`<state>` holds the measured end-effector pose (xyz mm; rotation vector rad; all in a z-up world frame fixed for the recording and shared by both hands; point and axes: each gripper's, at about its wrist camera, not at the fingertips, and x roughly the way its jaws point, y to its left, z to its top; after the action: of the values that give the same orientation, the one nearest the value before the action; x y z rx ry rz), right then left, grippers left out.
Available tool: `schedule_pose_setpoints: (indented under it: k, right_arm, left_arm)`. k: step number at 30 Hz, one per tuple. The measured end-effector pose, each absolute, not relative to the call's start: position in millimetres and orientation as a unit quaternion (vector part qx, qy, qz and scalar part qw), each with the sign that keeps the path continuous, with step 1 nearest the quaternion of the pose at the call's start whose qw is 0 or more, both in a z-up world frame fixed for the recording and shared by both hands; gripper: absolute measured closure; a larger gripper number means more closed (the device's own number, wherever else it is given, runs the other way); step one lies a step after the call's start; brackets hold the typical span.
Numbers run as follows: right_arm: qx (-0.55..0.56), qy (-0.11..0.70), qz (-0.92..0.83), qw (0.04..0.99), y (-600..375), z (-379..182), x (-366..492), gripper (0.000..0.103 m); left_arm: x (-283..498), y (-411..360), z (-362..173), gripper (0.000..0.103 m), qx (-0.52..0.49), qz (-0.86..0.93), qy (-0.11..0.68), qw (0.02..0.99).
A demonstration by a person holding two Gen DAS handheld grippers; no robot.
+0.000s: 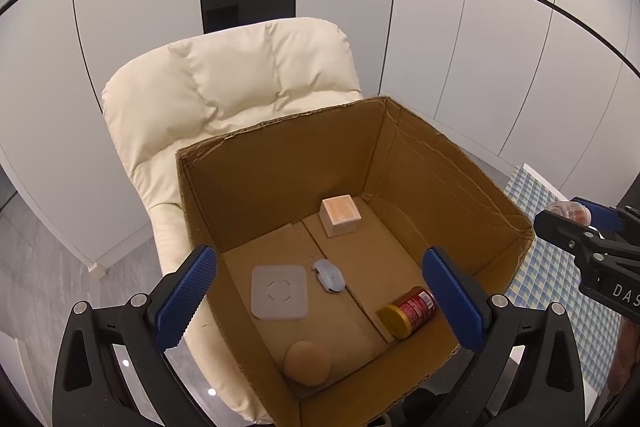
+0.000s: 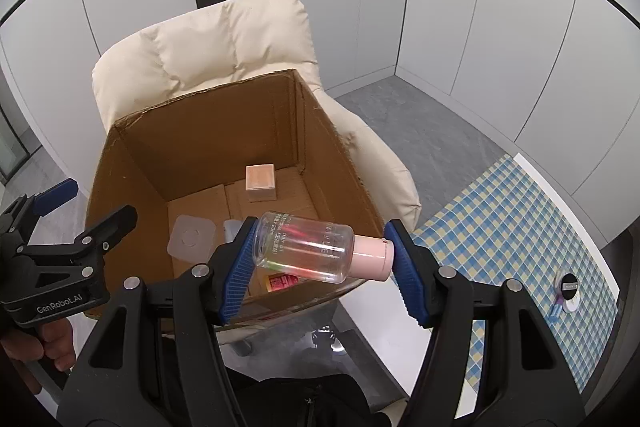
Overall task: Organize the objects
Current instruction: 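Open the left tool to drop the grey item into the box, then lower the clear bottle into the box and open the right tool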
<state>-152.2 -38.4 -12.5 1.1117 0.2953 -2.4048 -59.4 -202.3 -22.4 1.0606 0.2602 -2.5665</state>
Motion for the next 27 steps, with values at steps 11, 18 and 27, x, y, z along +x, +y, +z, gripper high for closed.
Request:
schedule_pose_setpoints:
  k: [11,18,27]
  right_arm:
    - [0.403,0.116,-0.872,0.252,-62.6,-13.5,-148.6,0.037]
    - [0.402,0.120,-0.868,0.264,-78.9,-15.1,-145.4,0.037]
    - [0.402,0.129,-0.863,0.278,-98.0,-16.3,-140.6,0.037]
  left_arm:
    - [-45.9,-219.5,-23.8,0.000,0.375,-0.902,0.101,0.190]
    - [-36.8,-232.2,-25.2,0.000,0.377,-0.898,0.109,0.197]
    - [-27.9,-247.1,-25.8,0.000,0.378,-0.894,0.119,0.210]
